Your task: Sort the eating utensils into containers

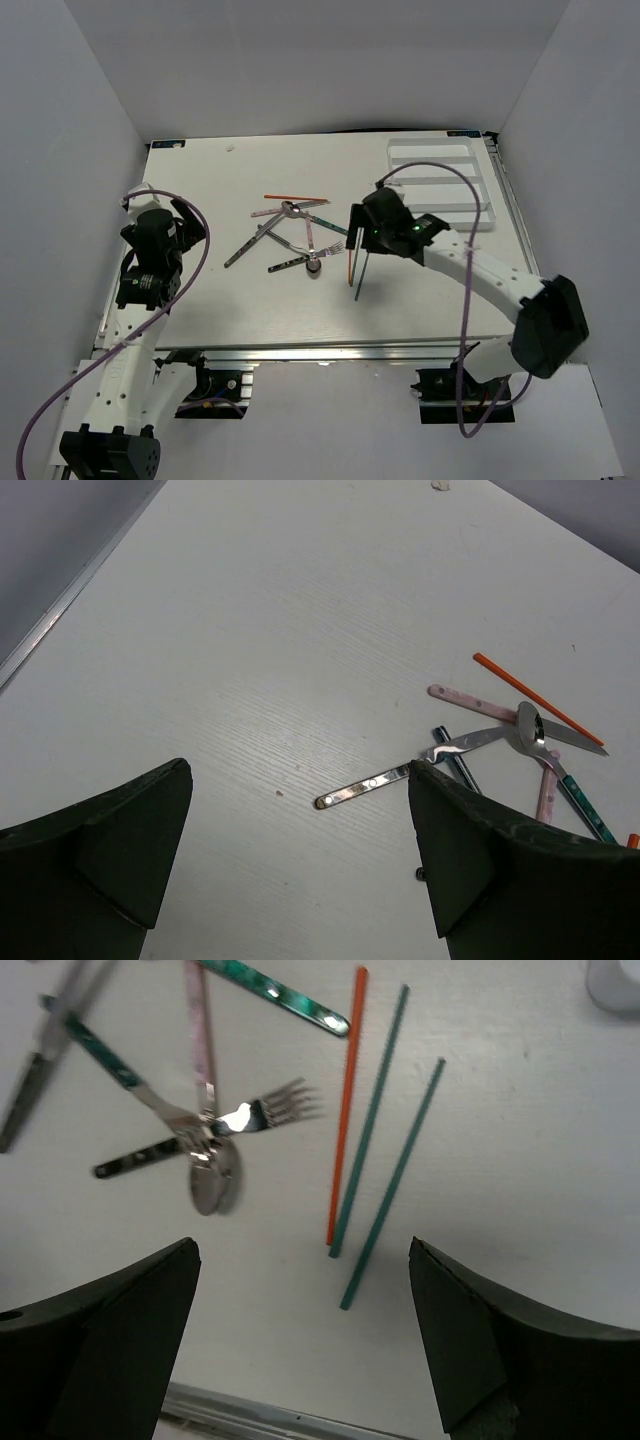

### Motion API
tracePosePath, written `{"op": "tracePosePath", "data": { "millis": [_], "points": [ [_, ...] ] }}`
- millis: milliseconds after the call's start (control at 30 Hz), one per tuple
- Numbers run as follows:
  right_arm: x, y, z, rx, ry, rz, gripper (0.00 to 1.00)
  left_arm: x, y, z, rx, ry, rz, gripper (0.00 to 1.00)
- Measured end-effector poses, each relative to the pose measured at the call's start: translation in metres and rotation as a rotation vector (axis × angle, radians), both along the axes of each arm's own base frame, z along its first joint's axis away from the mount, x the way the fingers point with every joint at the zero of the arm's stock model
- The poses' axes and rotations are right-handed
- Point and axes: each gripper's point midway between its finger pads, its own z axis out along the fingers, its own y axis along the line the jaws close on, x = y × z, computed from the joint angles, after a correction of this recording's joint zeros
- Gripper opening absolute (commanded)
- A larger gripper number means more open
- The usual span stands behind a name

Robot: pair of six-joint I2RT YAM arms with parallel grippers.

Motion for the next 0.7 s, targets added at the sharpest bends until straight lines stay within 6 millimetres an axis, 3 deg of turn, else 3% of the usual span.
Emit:
{"op": "tracePosePath", "data": {
  "millis": [133,167,300,700],
  "points": [
    [-0.011,0.002,-0.055,-0.164,0.093,-0.04,0.68,0.001,0.0,-0.003,0.0,0.013,-0.002,0.98],
    [-0.014,0.0,-0.064,-0.188,0.107,-0.048,0.58,0.002,-0.001,-0.004,0.0,0.015,-0.003,0.98],
    [-0.02,-0.004,-0.097,-0.262,0.162,-0.078,0.55,0.002,-0.001,-0.004,0.0,0.016,-0.003,0.98],
    [-0.032,-0.015,-0.144,-0.331,0.235,-0.108,0.38,0.003,-0.001,-0.007,0.001,0.026,-0.003,0.98]
  ]
}}
